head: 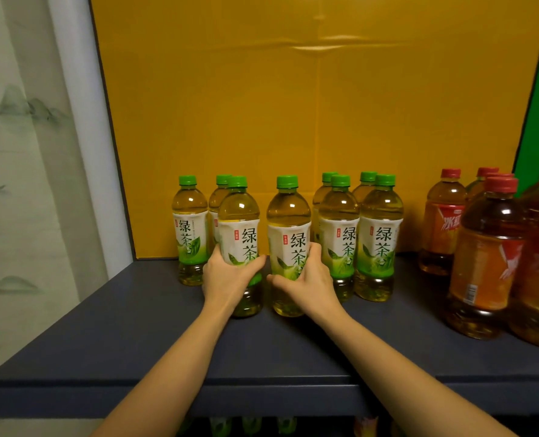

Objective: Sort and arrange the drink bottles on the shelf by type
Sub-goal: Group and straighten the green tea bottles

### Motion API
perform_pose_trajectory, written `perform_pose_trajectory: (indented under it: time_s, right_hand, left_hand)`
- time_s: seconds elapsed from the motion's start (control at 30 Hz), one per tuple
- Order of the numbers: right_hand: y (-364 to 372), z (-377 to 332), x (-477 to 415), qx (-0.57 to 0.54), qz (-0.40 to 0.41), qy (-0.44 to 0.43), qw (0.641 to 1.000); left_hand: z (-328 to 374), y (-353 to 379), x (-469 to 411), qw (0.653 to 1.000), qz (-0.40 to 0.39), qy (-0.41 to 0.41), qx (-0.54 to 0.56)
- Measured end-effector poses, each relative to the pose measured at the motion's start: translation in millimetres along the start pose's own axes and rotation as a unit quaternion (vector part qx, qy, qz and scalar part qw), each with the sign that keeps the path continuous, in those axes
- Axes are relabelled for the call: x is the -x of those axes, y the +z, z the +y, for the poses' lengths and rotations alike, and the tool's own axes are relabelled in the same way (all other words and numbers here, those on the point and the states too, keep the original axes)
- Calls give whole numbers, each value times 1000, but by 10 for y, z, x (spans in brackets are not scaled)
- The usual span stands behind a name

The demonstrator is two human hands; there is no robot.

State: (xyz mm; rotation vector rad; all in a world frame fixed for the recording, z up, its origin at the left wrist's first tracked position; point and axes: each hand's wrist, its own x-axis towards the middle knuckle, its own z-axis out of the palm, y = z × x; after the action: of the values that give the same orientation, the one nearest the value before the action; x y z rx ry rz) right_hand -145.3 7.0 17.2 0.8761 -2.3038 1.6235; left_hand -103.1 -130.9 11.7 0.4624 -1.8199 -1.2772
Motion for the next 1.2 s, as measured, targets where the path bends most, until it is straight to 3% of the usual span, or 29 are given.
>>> perform_pose_trajectory:
  time_s: [0.17, 0.5, 0.87, 1.2]
  right_hand:
    - [-472, -63, 294, 19, 22, -35, 999]
    - [-1240, 252, 474, 62, 54, 7, 997]
    - [-1289, 435, 444, 40, 57, 16, 997]
    - [-829, 165, 402, 11, -3, -23, 1000]
  left_hand:
    - [50, 29, 96, 1000, -10, 23, -4]
    - [286, 249, 393, 996, -49, 72, 12]
    - [416, 571, 741, 994, -59, 89, 3]
    - [235, 201, 527, 998, -29, 42, -20]
